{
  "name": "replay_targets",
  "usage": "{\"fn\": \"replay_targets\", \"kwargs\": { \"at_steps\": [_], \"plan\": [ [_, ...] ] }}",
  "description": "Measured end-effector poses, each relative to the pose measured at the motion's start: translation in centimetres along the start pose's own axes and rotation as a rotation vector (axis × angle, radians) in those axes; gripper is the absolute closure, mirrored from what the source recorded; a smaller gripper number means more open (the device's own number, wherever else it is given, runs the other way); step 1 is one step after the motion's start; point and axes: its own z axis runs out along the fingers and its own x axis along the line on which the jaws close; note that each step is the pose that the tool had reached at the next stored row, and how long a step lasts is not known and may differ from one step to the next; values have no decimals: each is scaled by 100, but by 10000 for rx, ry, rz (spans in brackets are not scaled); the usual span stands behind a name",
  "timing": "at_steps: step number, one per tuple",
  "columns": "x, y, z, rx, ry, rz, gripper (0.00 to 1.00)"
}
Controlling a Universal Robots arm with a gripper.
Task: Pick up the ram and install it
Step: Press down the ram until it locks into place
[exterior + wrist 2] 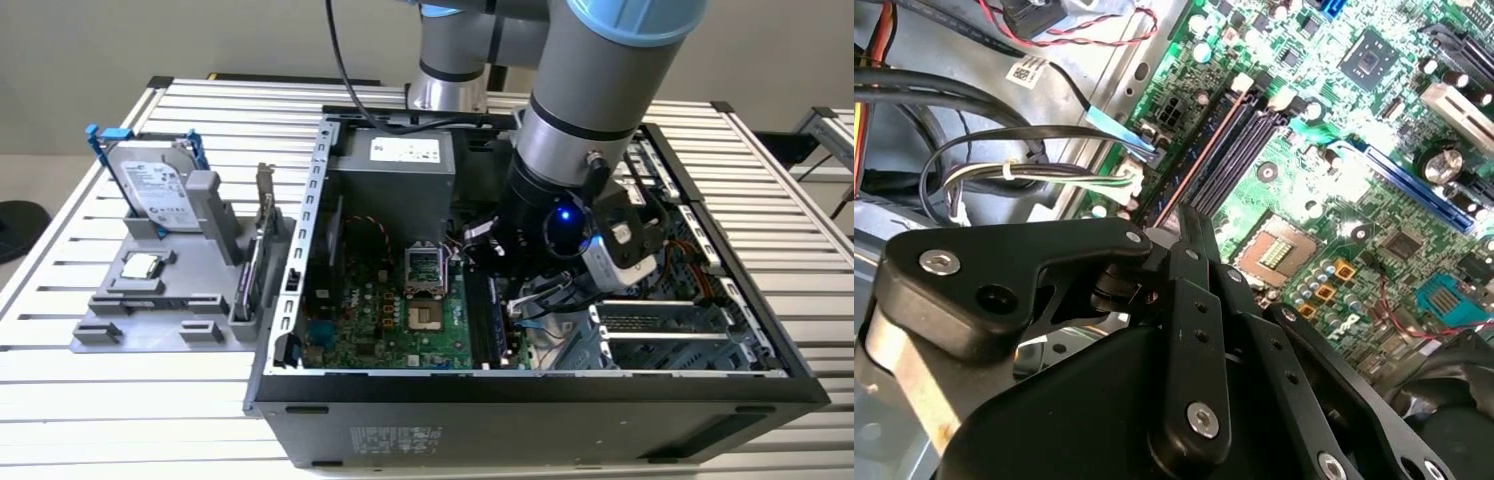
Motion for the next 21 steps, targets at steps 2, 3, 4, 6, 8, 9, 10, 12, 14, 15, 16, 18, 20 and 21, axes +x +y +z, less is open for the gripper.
{"fn": "replay_targets", "kwargs": {
  "at_steps": [2, 3, 4, 6, 8, 9, 10, 12, 14, 15, 16, 18, 20, 21],
  "plan": [
    [1, 0, 0, 2, -2, -161, 100],
    [1, 0, 0, 4, -3, -251, 100],
    [1, 0, 1, 6, -4, -332, 100],
    [1, 0, 2, 10, -7, -528, 100],
    [1, 0, 5, 12, -9, -727, 100],
    [1, 0, 6, 14, -10, -821, 100],
    [1, 0, 6, 16, -11, -911, 100],
    [1, 0, 6, 18, -13, -1072, 100],
    [1, 0, 6, 20, -15, -1197, 100],
    [1, 0, 7, 21, -16, -1251, 100],
    [1, 1, 9, 20, -17, -1302, 100],
    [1, 2, 14, 21, -18, -1409, 100],
    [1, 4, 24, 20, -19, -1523, 100],
    [1, 5, 30, 20, -20, -1579, 100]
  ]
}}
